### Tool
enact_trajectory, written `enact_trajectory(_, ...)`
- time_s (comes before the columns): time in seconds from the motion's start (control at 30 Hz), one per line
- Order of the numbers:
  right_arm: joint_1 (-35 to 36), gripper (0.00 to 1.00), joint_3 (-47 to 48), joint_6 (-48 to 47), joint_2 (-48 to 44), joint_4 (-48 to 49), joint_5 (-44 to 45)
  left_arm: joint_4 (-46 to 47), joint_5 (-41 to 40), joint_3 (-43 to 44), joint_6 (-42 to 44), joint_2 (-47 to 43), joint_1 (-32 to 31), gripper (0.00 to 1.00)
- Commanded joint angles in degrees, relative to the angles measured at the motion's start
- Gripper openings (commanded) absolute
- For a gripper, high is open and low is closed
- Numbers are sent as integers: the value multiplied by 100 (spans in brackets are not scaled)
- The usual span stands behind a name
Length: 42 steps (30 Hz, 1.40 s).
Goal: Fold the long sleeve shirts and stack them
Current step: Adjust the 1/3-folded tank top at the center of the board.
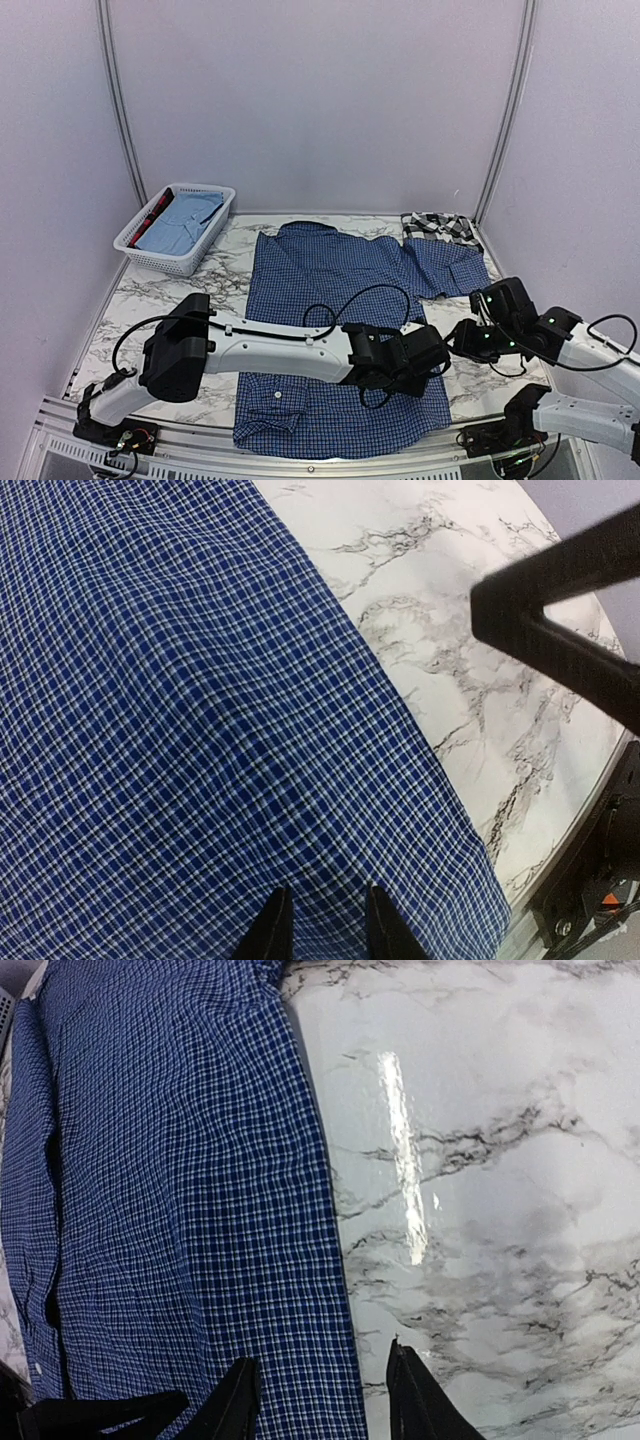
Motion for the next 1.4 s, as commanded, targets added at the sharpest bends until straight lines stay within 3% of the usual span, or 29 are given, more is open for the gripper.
enact_trajectory(0.0,320,39,-202,693,-316,-582,294,-43,-66,-108,-57,-339,13,25)
enact_trajectory(0.3,1592,38,-399,1549,154,-661,722,34,58,-240,-12,-312,151,25)
enact_trajectory(0.5,2045,35,-541,1871,433,-549,817,133,122,-531,-12,-371,214,25)
enact_trajectory(0.97,2272,27,-506,1855,990,-331,859,340,280,-615,-30,-330,224,25)
enact_trajectory(1.27,2285,0,-485,1821,1103,-260,894,401,376,-647,-52,-340,226,25)
enact_trajectory(1.37,2286,0,-234,1788,989,-575,1108,414,384,-666,-30,-394,225,25)
